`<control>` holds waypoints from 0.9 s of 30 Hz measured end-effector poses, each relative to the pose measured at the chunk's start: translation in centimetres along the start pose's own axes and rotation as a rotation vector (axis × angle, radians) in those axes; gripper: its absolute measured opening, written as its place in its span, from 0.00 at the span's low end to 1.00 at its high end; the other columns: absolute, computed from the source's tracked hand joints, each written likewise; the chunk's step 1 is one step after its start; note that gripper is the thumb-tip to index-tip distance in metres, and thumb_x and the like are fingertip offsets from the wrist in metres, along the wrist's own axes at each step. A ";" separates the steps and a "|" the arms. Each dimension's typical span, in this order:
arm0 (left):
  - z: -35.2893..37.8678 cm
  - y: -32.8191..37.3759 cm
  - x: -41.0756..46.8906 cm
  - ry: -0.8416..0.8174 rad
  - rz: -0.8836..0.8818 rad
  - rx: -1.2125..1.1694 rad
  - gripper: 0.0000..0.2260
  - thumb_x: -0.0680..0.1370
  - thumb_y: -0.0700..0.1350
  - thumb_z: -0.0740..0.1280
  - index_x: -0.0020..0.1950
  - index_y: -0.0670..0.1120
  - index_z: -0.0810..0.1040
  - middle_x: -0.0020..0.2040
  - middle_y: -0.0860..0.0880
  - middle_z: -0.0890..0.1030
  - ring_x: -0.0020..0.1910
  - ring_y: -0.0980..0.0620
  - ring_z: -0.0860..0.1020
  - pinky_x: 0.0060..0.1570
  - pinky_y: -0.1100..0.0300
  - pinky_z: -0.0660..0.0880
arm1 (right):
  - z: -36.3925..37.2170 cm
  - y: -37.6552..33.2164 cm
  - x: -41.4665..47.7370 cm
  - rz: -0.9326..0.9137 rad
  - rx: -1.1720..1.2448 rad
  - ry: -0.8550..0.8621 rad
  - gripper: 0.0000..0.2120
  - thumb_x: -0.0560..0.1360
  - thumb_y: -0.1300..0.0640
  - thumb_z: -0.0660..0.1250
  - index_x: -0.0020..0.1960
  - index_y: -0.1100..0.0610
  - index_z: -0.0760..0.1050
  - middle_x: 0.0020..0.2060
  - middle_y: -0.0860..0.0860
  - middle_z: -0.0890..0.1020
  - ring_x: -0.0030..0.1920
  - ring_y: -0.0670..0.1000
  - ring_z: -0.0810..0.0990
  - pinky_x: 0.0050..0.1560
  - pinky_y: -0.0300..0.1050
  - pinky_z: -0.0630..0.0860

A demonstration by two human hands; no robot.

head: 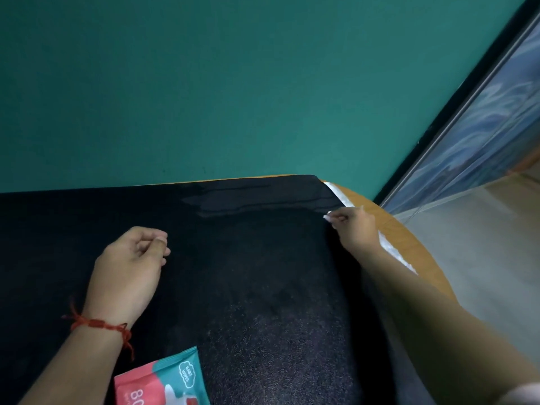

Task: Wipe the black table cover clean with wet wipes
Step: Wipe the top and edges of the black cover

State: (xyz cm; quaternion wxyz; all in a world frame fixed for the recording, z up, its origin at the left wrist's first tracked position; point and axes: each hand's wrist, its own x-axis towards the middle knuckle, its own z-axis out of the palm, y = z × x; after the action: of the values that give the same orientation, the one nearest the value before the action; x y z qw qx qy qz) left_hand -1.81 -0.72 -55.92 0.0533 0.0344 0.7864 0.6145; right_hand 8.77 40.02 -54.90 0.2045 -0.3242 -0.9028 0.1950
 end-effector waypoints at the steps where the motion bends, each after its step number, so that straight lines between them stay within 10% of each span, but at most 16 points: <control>1: 0.1 0.1 -0.1 -0.002 0.001 0.007 0.07 0.83 0.46 0.66 0.50 0.54 0.84 0.42 0.57 0.86 0.43 0.55 0.84 0.54 0.49 0.81 | -0.1 0.7 1.0 0.054 -0.015 0.015 0.04 0.80 0.56 0.75 0.51 0.56 0.88 0.46 0.50 0.89 0.46 0.51 0.85 0.49 0.34 0.73; 12: 0.2 0.2 0.0 0.014 0.012 0.049 0.06 0.81 0.46 0.67 0.49 0.54 0.83 0.42 0.60 0.85 0.45 0.54 0.84 0.54 0.49 0.81 | 3.4 -4.9 4.0 0.319 0.023 0.086 0.09 0.81 0.63 0.68 0.53 0.55 0.87 0.54 0.58 0.86 0.59 0.61 0.83 0.62 0.51 0.75; 27: -0.1 0.7 -0.3 0.083 -0.053 -0.030 0.07 0.80 0.43 0.65 0.46 0.53 0.81 0.38 0.56 0.85 0.39 0.52 0.84 0.50 0.43 0.83 | 15.2 -27.9 -7.3 -0.477 0.178 -0.278 0.10 0.79 0.64 0.68 0.53 0.55 0.87 0.51 0.56 0.84 0.50 0.59 0.83 0.49 0.50 0.79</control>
State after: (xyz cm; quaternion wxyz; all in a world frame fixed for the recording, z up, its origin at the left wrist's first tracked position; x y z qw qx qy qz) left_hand -1.57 -0.68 -55.16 0.0373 -0.0130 0.7791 0.6256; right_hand -7.68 11.93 -55.91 0.1466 -0.0533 -0.9522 0.2626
